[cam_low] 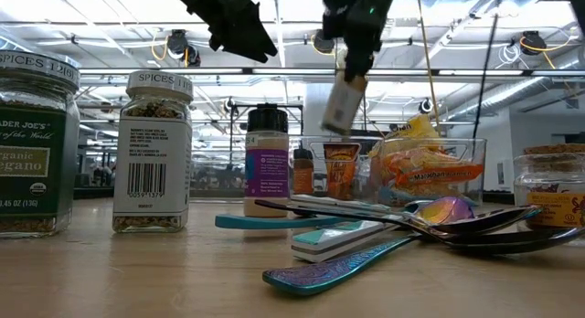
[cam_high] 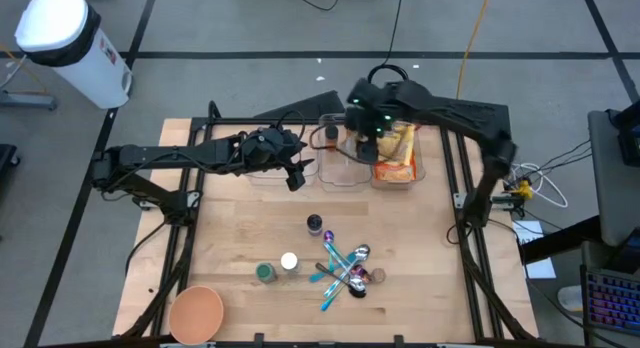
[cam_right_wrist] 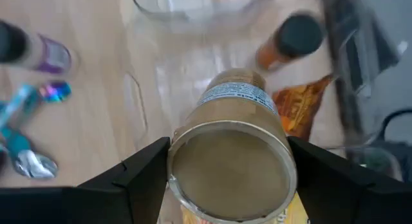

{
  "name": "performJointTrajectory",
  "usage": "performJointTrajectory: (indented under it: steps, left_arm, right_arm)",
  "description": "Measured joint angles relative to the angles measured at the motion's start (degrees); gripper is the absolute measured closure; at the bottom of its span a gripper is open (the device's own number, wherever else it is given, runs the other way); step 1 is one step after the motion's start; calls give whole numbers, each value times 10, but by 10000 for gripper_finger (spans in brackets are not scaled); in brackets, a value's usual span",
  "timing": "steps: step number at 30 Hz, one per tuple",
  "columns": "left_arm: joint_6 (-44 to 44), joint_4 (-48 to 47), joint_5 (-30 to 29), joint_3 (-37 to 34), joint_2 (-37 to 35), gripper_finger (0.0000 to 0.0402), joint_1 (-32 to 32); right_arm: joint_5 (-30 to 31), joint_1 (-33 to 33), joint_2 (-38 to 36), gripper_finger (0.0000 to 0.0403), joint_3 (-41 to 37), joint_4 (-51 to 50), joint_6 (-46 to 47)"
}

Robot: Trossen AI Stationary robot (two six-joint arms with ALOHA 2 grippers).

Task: Pick & Place Food Item
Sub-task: Put the gold seasoning bottle into the middle transparent bin

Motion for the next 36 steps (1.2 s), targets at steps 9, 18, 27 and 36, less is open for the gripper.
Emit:
performJointTrajectory:
  steps: [9, 18, 27, 36]
  left_arm:
    - [0, 0, 0, 0, 0, 172, 0]
    - [-1, -10, 0, 0, 0, 172, 0]
    - [-4, -12, 1, 0, 0, 172, 0]
    - [-4, -13, 1, 0, 0, 172, 0]
  right_arm:
    - [43, -7, 107, 132, 27, -42, -42]
    - [43, -10, 145, 132, 27, -51, -57]
    - [43, -14, 144, 118, -15, -34, -80]
    - [46, -14, 137, 111, -50, -12, -88]
